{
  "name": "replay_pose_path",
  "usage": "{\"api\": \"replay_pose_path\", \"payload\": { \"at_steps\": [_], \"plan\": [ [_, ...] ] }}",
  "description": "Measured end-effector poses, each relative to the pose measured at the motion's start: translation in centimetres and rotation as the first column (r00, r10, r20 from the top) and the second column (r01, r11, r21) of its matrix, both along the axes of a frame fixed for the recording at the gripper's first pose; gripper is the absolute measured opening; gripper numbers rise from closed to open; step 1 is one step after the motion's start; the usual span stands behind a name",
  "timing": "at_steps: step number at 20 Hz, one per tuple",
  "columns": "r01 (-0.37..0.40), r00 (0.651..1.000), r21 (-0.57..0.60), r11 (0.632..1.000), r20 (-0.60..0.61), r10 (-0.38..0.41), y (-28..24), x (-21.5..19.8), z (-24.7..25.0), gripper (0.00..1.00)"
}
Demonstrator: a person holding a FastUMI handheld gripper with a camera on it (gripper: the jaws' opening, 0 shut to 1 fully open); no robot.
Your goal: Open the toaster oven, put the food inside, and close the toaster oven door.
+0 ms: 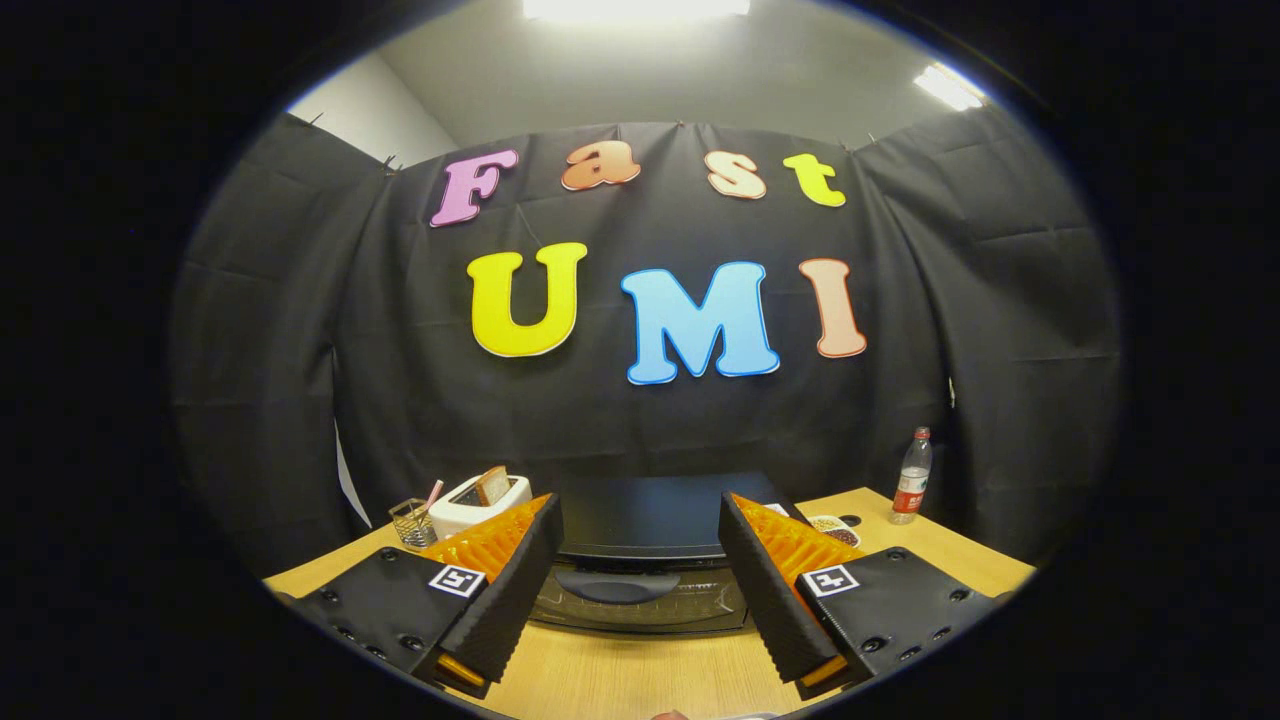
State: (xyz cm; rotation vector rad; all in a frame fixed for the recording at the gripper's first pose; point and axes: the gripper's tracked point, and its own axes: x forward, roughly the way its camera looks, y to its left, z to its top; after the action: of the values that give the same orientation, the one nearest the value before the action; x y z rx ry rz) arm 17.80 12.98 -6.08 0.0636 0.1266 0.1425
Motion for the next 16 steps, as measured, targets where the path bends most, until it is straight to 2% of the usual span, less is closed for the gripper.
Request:
{"api": "replay_pose_path", "payload": {
  "at_steps": [10, 16],
  "plan": [
    [-0.027, 0.994, -0.009, 1.000, -0.108, 0.026, 2.8, 4.9, -5.6, 0.99],
    [0.000, 0.984, -0.062, 0.998, -0.180, -0.011, 3.2, 6.7, -9.3, 0.99]
  ]
}}
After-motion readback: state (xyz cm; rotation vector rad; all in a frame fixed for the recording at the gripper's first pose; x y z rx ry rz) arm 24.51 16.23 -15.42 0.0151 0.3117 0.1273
